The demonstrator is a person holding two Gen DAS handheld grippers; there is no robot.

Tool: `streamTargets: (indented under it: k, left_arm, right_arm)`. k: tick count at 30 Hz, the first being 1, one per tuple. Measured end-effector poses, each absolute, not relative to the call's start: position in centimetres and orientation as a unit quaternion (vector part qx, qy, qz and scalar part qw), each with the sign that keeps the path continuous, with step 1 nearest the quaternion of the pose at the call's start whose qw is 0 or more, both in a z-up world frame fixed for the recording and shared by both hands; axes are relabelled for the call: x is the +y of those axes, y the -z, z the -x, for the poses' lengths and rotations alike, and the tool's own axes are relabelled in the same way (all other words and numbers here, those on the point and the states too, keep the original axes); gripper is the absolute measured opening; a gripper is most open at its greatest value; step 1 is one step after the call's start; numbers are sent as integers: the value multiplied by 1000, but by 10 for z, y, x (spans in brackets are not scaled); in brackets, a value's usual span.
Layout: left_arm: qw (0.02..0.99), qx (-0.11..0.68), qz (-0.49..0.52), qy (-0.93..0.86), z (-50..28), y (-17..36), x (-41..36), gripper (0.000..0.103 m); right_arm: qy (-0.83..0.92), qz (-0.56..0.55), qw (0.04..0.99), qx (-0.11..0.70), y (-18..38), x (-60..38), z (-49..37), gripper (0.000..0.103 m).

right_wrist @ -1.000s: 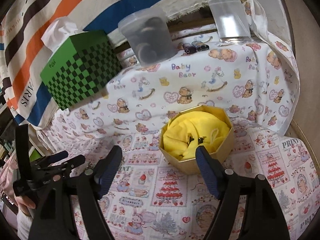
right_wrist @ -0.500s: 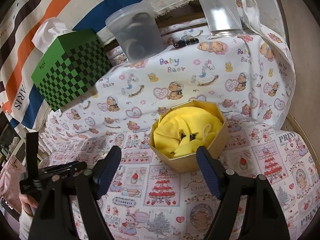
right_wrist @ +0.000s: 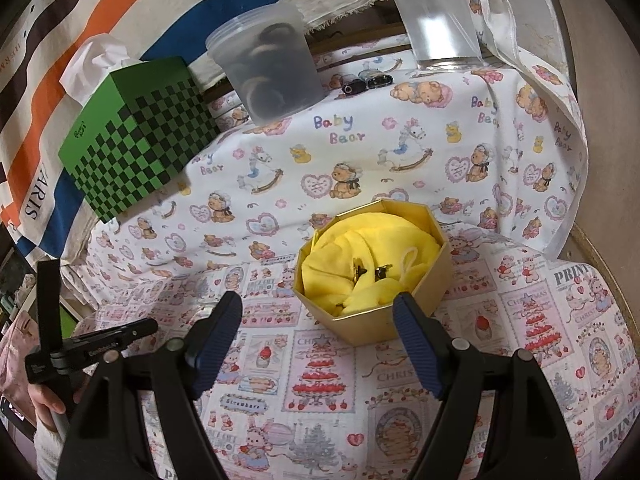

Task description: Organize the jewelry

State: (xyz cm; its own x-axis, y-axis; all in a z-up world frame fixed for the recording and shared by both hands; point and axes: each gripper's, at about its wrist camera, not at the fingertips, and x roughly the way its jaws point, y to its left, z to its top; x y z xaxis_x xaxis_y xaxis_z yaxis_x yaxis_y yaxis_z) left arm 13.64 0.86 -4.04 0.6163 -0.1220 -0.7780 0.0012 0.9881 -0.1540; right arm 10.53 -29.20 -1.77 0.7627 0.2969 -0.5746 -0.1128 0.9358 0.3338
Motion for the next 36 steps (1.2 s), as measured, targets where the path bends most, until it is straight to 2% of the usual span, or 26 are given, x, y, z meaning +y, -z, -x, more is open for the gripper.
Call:
streamTargets:
  k: [10, 18, 22, 32, 36]
  left_arm:
    - [920, 387, 66, 8, -119, 11, 22, 10]
    - [925, 371, 84, -11, -115, 2, 39, 10]
    - [925, 368, 89, -40, -116, 4, 52, 10]
    - [925, 363, 88, -73, -120, 4, 75, 10]
    - [920, 370, 105, -73, -122, 7, 85, 10]
  right_arm:
    - [-125, -135, 929, 322, 10, -285, -97, 76]
    - [-106, -81, 940, 313, 1, -245, -84, 77]
    - [-132, -9, 930, 344, -1, -199, -100, 77]
    - [-112, -25, 883, 455, 33, -128, -181, 72]
    - [-92, -29, 879, 467, 44, -109, -200, 72]
